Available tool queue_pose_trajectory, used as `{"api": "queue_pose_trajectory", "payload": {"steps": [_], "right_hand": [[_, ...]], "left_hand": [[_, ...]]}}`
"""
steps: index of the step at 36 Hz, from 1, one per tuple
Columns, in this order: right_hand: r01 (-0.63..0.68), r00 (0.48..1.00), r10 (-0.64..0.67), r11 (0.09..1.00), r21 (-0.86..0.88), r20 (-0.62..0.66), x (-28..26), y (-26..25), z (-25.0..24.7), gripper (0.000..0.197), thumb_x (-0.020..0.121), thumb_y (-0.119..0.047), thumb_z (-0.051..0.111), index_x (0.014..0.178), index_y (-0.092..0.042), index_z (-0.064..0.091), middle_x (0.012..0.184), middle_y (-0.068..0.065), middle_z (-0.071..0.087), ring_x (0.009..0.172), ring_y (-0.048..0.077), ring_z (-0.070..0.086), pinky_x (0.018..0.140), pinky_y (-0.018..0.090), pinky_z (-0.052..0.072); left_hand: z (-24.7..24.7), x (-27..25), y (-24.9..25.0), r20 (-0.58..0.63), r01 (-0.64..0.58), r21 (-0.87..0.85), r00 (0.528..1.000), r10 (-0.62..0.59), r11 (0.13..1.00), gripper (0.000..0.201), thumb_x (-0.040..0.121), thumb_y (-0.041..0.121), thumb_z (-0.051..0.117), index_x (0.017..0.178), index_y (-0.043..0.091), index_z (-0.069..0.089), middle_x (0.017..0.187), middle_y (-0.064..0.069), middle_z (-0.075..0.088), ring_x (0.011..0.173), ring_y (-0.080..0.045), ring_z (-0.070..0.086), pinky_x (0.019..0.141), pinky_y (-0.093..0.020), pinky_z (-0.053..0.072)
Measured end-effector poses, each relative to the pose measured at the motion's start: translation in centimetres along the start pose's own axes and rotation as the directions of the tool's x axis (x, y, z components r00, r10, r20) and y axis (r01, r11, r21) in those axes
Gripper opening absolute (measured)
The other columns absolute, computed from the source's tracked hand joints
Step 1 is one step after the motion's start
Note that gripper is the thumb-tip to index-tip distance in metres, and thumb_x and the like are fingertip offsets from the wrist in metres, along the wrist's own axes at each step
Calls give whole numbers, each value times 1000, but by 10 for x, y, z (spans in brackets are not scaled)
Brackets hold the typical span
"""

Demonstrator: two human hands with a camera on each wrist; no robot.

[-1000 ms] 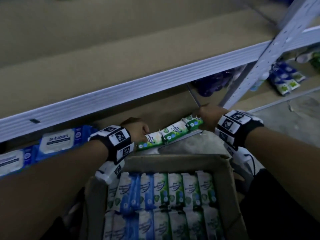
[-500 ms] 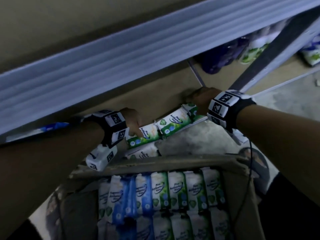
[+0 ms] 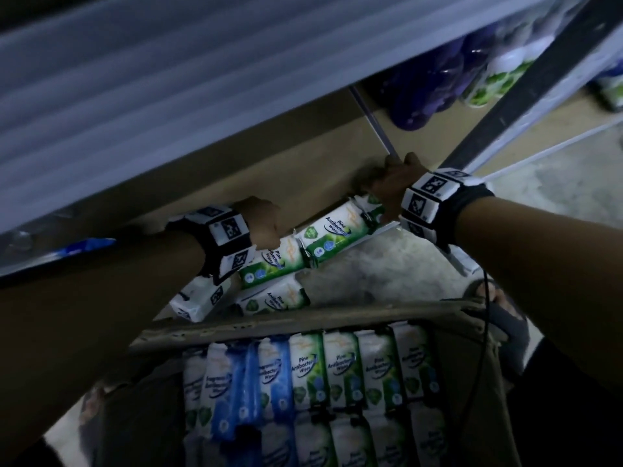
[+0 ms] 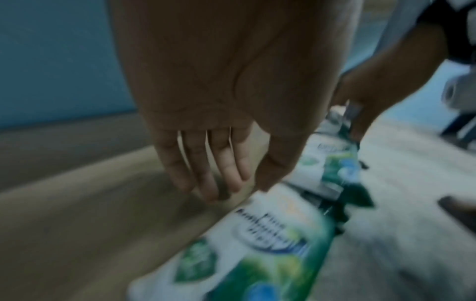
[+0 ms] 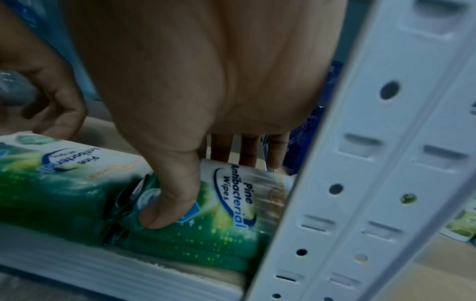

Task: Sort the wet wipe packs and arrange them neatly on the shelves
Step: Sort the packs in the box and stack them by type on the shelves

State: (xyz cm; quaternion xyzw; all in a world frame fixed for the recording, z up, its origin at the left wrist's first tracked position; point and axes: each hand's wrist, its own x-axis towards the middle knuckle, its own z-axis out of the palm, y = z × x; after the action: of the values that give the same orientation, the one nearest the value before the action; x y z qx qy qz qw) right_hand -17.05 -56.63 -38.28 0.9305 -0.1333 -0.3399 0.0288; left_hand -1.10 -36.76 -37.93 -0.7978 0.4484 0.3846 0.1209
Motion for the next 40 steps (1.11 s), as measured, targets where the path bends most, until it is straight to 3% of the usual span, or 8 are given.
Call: {"api": "queue_pose_trajectory", "payload": {"steps": [5, 10, 13, 16, 19, 25, 29, 40], "right_hand": [[-7, 1000, 7, 999, -35, -3, 3, 1, 2, 75, 87, -38, 64, 150, -19, 29, 152, 11, 36, 141, 36, 20, 114, 60, 15], [-20, 1000, 20, 1000, -12, 21, 1, -1, -1, 73, 91, -38, 58, 152, -17, 24, 157, 13, 27, 147, 39, 12, 116, 59, 12], [-7, 1000, 7, 1000, 17, -2, -6, -1, -5, 68, 92, -43, 55, 150, -17, 29, 155, 12, 32, 144, 37, 19, 115, 55, 14], [27, 995, -24, 999, 27, -97, -16, -1, -8, 56, 91, -39, 57, 141, -21, 40, 144, 10, 47, 133, 33, 39, 113, 51, 23], [26, 994, -23, 999, 23, -108, -20, -2, -13, 50, 90, -37, 60, 135, -20, 45, 132, 10, 56, 123, 33, 50, 109, 49, 28], [-26, 969, 28, 1000, 12, -247, -31, -5, -19, 41, 97, -31, 49, 130, -6, 48, 128, 16, 55, 124, 35, 44, 105, 48, 30], [-73, 951, 94, 994, 82, -295, -38, -2, -31, 57, 92, -31, 58, 139, -9, 34, 133, 15, 51, 124, 35, 42, 100, 44, 32], [-92, 869, 113, 994, 65, -482, -98, -22, -68, 55, 82, -36, 67, 128, -17, 44, 123, 7, 58, 118, 33, 48, 95, 44, 35]], "left_hand": [[-5, 4, 24, -125, -73, -188, 991, 50, 979, 43, 83, 46, 72, 110, 13, 69, 112, -2, 68, 102, -19, 63, 88, -32, 50], [-8, 14, 49, -84, -140, -82, 987, 133, 987, 61, 80, 63, 68, 111, 11, 66, 111, -3, 67, 99, -20, 61, 78, -28, 47], [-5, 23, 55, -61, -134, -69, 990, 130, 989, 55, 78, 59, 72, 103, 10, 62, 101, -9, 63, 85, -19, 53, 59, -27, 36], [-1, 30, 56, -35, -74, -119, 997, 71, 990, 74, 77, 58, 75, 130, 10, 53, 125, -5, 61, 104, -22, 57, 77, -26, 42], [0, 32, 60, 6, -49, -121, 999, 50, 991, 70, 79, 56, 73, 126, 6, 58, 116, -6, 62, 102, -24, 58, 78, -29, 43], [-6, 25, 69, -38, -59, -128, 998, 55, 990, 57, 79, 43, 79, 113, 4, 54, 99, -8, 56, 86, -25, 53, 68, -29, 36], [-16, 14, 59, -174, -45, -267, 985, -2, 963, 59, 81, 32, 79, 124, 9, 45, 122, -8, 50, 100, -25, 49, 75, -30, 34], [-47, -73, 48, -264, -135, -284, 963, 59, 949, 57, 79, 30, 81, 127, 19, 52, 125, -2, 59, 109, -22, 59, 90, -31, 49]]}}
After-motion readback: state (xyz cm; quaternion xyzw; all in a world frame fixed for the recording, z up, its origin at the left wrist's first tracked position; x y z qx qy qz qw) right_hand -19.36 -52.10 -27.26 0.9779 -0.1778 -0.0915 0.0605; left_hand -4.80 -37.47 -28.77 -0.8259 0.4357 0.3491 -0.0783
